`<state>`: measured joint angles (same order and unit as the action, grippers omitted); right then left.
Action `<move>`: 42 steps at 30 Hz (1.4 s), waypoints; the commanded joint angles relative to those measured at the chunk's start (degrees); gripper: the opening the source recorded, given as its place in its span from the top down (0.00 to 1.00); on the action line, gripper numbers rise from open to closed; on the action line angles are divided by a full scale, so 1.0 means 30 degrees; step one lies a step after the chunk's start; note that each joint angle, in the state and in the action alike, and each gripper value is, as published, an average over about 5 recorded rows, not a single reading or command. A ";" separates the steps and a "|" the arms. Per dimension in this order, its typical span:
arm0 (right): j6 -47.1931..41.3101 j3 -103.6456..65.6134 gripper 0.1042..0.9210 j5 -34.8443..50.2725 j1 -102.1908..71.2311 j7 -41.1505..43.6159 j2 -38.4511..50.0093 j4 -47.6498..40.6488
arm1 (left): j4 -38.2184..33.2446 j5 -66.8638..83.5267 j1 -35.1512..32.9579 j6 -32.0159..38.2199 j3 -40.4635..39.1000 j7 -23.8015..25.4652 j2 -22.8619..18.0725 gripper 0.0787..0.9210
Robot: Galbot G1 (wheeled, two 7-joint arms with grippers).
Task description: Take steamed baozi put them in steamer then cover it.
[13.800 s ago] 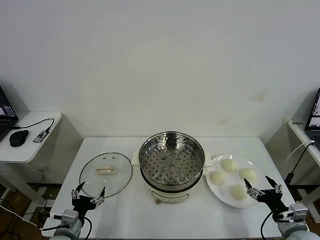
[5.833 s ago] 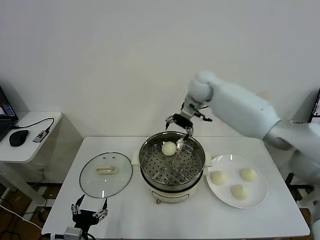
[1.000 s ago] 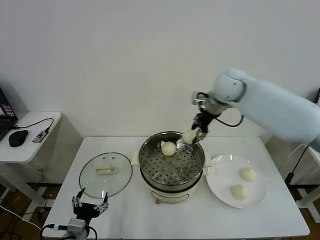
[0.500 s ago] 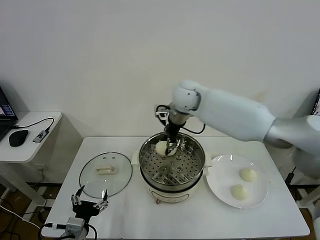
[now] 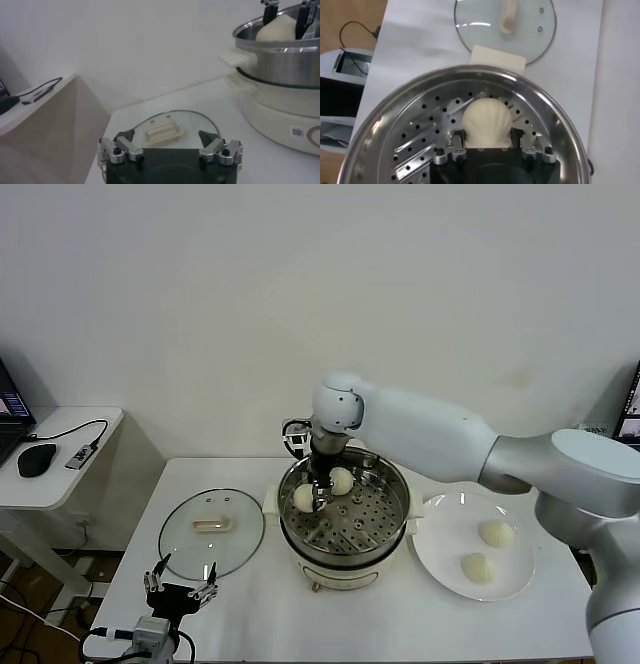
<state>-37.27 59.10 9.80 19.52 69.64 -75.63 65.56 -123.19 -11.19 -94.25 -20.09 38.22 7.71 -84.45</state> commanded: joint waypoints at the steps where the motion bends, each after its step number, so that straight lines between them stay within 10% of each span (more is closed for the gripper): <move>1: 0.0045 -0.0073 0.41 -0.0254 -0.0357 -0.0136 -0.0421 -0.0470 | 0.0273 -0.0016 0.0116 -0.0009 -0.0071 0.0013 -0.0025 0.12; 12: 0.0041 -0.0924 0.13 0.0435 0.0252 -0.0546 0.1998 0.1842 | 0.0246 -0.0020 0.0113 -0.0101 -0.0106 0.0146 -0.0035 0.12; 32: 0.5002 -0.5033 0.12 -0.2914 -0.0409 0.3157 1.5537 0.6965 | -0.1191 0.0351 -0.0711 -0.0151 -0.0267 0.0446 -0.0124 0.12; 42: 0.5589 -0.8329 0.12 -0.5071 -0.6373 0.3221 1.7333 0.8313 | -0.1615 0.0488 -0.1058 -0.0139 -0.0544 0.0130 -0.0526 0.12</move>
<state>-23.41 41.06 -0.58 11.18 77.93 -31.96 87.13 -126.97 -9.97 -96.59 -20.50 36.80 8.42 -85.64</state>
